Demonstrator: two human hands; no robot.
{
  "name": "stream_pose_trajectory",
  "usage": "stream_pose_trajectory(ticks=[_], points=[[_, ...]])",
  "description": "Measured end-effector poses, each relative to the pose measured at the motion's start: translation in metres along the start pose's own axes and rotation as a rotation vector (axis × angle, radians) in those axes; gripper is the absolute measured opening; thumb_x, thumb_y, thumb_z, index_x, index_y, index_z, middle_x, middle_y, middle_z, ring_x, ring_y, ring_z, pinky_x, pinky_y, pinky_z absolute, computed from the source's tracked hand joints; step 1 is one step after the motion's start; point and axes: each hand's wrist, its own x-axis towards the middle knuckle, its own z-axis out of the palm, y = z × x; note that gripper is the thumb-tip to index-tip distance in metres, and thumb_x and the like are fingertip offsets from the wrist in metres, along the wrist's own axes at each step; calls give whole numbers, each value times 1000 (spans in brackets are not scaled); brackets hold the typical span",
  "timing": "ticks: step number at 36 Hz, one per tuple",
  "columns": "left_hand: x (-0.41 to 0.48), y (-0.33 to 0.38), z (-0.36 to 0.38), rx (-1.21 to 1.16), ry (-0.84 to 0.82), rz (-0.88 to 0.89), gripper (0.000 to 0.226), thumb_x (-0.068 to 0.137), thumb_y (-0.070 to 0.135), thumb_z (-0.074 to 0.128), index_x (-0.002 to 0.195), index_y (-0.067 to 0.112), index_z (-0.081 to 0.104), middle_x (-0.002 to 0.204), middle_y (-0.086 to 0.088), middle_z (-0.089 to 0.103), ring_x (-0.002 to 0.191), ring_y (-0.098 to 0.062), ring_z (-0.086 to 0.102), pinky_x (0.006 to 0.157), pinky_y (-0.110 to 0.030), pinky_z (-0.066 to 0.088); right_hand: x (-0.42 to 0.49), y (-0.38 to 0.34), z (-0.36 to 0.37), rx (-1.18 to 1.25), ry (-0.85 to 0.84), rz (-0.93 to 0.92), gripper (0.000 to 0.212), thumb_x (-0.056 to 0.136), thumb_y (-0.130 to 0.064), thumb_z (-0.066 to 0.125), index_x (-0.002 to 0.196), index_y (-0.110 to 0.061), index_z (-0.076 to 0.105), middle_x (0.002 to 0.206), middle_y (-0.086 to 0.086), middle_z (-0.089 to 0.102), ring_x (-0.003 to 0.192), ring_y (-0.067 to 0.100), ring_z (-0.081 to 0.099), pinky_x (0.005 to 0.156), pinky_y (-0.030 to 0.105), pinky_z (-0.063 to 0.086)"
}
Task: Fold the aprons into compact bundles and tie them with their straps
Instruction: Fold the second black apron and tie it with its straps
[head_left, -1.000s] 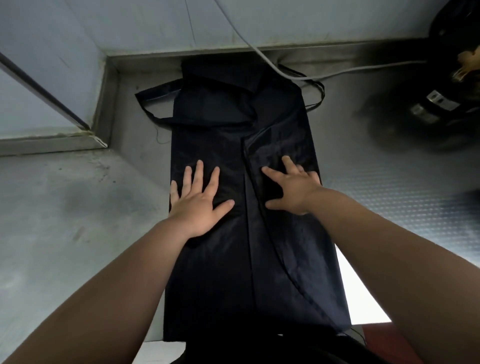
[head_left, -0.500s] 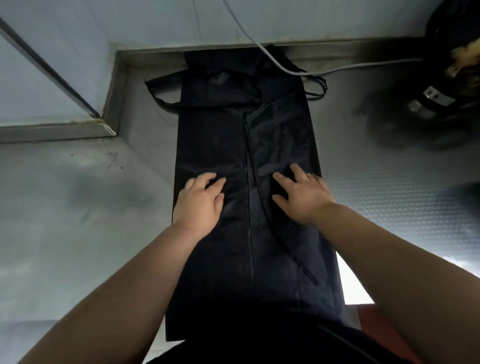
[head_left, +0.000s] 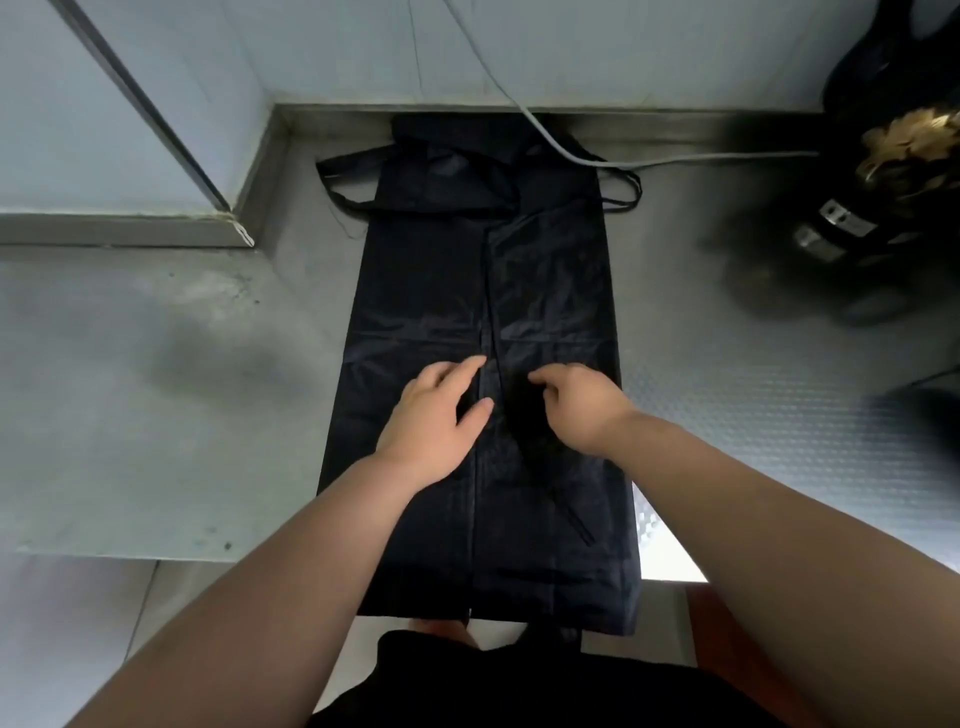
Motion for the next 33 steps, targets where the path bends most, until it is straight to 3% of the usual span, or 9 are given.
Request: stream_pose_trajectory(ticks=[4,8,11,16,19,23,27,30,33], points=[[27,21,-2,179,-180,-23,52,94,60,31,143,49,23,157,2,7,141,-27,8,115,-46,17,8,2,-11,42,26,54,49,97,-7,38,144,-22,36,144,8,42,128,25,44,101,25,36],[48,27,-3,312,-219,-56,61,92,64,26,146,36,27,155,1,11,138,-27,13,111,-45,20,14,0,-16,35,-24,115,51,97,-9,39,146,-22,32,145,7,40,129,25,42,103,27,36],[59,24,-9,323,-170,-28,59,97,54,27,144,20,36,150,1,24,134,-24,25,108,-41,28,23,-5,-19,15,-37,154,51,97,-10,41,146,-22,32,147,8,38,131,25,41,105,29,36],[79,8,-38,63,57,-42,49,100,40,35,133,8,52,140,-2,42,120,-19,49,100,-27,35,43,-18,-32,-13,-30,183,50,97,-13,42,145,-21,34,145,10,39,126,27,45,102,31,42],[100,-14,-67,138,199,-74,44,98,36,40,122,5,61,132,-7,50,114,-24,53,95,-28,39,60,-27,-45,2,15,193,51,96,-12,42,146,-21,32,143,11,41,121,28,49,96,31,46],[131,-41,-110,363,229,-210,40,94,37,40,100,4,63,111,-12,58,101,-31,55,85,-39,46,90,-44,-62,5,73,185,54,95,-10,44,147,-20,30,146,13,37,129,30,42,104,34,41],[151,-51,-138,594,179,-329,46,94,42,37,116,8,59,120,-11,50,114,-29,45,91,-42,37,117,-54,-73,10,124,168,53,96,-10,41,147,-18,28,147,14,30,128,32,41,105,35,39],[159,-50,-140,631,189,-399,46,93,41,39,123,11,55,130,-11,44,121,-30,38,94,-43,34,139,-57,-80,10,176,170,52,96,-10,40,147,-17,29,148,14,23,124,33,44,104,35,39],[166,-46,-123,500,243,-232,46,92,35,45,132,13,48,140,-10,37,127,-29,34,100,-42,34,160,-57,-87,14,231,155,52,96,-9,39,146,-17,30,151,11,19,127,32,41,108,38,36]])
